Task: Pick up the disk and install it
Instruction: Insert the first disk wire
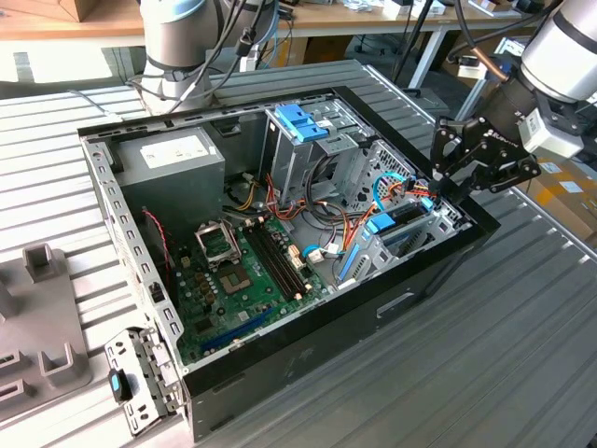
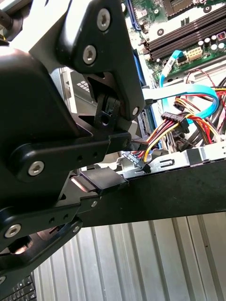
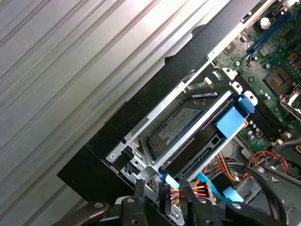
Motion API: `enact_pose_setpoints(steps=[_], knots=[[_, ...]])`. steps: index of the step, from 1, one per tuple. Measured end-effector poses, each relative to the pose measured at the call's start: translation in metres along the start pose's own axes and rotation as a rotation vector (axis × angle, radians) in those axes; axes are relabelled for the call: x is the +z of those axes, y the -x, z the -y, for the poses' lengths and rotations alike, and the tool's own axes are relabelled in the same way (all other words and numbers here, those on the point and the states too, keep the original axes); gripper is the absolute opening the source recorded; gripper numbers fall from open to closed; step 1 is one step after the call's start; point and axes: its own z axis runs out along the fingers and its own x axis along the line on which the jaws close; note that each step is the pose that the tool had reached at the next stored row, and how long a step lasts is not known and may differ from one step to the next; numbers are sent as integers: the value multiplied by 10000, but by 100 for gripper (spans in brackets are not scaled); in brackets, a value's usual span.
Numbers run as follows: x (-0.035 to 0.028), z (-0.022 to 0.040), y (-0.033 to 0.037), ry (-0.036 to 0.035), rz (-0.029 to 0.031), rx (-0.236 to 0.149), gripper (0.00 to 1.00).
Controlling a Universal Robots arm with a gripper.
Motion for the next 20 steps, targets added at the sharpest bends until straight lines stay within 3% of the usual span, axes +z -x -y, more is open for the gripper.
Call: enact_pose_setpoints(steps=[16,20], knots=[[19,14,-15,-5,-1,44,42],[23,17,-13,-39,-22,399,42]])
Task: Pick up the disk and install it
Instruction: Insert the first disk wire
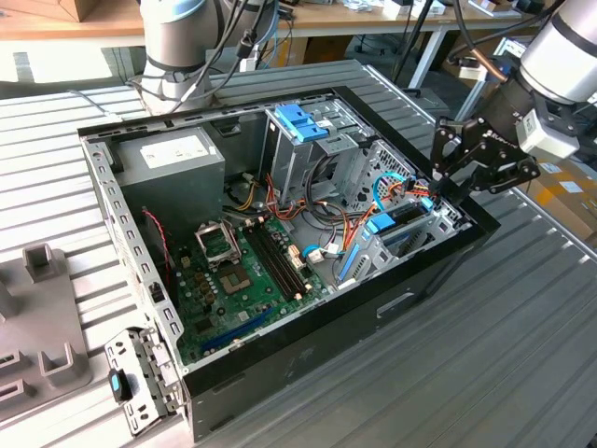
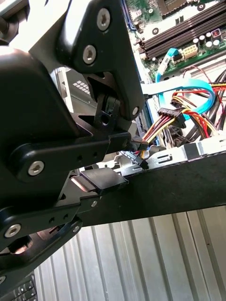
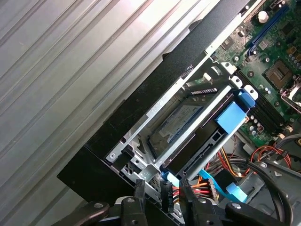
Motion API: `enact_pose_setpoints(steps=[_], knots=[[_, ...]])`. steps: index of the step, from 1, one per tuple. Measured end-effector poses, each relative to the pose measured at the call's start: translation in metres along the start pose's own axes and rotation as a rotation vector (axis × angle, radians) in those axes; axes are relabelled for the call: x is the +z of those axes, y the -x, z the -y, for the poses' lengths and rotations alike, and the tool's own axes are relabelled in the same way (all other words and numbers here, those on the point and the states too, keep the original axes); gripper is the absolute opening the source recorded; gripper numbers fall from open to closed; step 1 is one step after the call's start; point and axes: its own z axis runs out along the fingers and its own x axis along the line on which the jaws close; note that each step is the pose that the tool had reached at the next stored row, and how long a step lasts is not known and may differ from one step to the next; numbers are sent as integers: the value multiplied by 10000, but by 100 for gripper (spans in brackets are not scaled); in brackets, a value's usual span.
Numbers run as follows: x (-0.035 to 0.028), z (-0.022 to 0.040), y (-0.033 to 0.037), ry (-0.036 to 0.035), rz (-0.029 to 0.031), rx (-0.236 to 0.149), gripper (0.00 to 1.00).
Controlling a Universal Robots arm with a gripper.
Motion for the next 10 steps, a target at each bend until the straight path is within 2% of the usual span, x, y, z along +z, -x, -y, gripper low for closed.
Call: enact_pose_setpoints(steps=[10], knots=[[20,-1,-2,-6,-2,51,42]])
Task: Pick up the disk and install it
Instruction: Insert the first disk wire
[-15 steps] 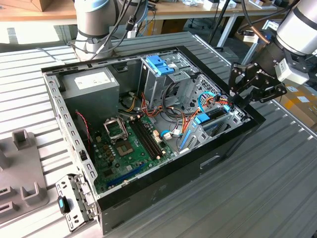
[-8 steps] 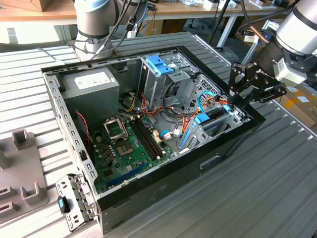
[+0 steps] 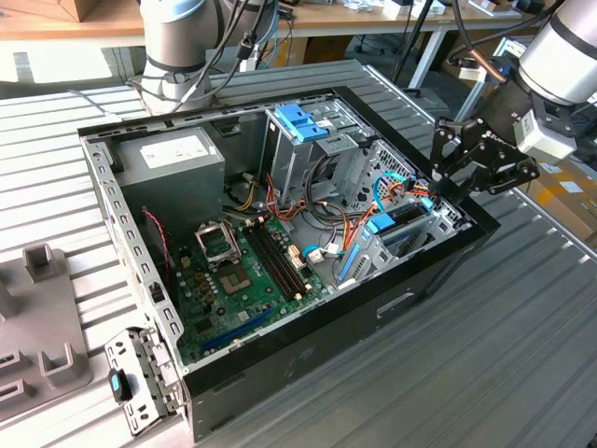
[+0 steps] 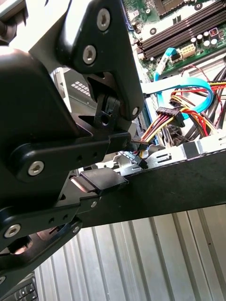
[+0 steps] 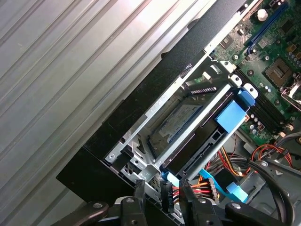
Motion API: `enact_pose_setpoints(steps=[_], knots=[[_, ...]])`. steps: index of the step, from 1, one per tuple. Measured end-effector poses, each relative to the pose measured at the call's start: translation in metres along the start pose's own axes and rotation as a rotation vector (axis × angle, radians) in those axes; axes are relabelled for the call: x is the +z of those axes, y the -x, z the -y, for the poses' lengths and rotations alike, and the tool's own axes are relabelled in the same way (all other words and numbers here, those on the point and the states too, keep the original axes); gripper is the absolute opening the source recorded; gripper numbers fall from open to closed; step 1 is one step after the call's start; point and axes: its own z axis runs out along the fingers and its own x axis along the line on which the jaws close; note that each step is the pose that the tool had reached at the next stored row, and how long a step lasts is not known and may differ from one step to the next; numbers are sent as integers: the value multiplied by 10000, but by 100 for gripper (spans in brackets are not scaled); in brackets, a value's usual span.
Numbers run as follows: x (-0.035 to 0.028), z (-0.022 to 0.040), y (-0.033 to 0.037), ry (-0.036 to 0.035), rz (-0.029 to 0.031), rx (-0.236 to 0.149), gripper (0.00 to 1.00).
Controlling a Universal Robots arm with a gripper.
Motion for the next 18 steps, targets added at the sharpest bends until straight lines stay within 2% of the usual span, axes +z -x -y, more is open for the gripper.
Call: enact_pose_setpoints(steps=[5,8,18], knots=[[0,0,0,-1,0,1,42],[1,0,0,-1,1,2,22],[0,0,0,-1,0,4,20]])
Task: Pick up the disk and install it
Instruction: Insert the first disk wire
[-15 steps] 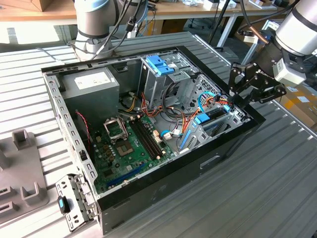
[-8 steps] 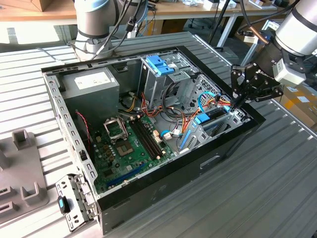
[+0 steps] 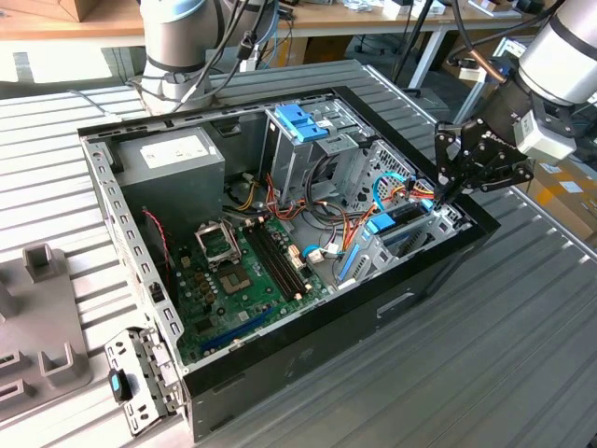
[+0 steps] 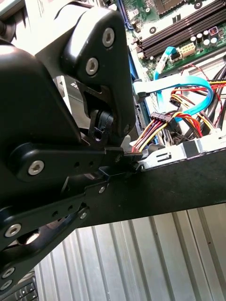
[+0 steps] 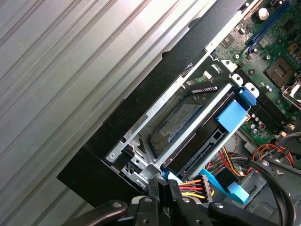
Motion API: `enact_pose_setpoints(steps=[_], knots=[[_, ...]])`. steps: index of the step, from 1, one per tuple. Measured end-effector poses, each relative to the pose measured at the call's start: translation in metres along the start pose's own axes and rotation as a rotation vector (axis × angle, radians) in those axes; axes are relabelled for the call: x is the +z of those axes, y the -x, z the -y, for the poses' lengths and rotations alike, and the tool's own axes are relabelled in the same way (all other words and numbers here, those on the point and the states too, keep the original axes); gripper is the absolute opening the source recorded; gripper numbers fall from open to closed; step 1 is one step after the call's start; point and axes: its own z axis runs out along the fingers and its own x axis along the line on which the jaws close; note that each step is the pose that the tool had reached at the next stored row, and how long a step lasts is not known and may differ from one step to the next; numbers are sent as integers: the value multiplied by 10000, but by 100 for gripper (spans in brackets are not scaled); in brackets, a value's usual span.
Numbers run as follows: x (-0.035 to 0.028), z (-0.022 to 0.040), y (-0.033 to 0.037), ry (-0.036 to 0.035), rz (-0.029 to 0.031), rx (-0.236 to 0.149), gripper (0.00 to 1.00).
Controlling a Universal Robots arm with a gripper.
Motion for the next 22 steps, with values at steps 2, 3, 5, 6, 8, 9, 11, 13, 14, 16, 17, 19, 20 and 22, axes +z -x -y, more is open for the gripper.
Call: enact_pose_setpoints(steps=[2,3,5,6,8,9,11,13,14,16,17,19,20,22], knots=[[0,0,0,0,0,0,20],[0,0,0,0,0,0,20],[-3,0,0,-1,1,0,20],[-7,0,1,-3,3,0,20],[-28,2,3,-10,11,0,20],[-40,2,4,-19,21,0,20],[-58,3,6,-32,34,-2,20],[-75,4,8,-43,46,-1,20],[-82,4,8,-47,50,-2,20],[-93,5,10,-53,57,-2,20],[-99,5,10,-55,60,-2,20],[-111,6,11,-58,62,-2,20],[-120,6,12,-61,66,-2,20],[-140,7,14,-68,73,-3,20]])
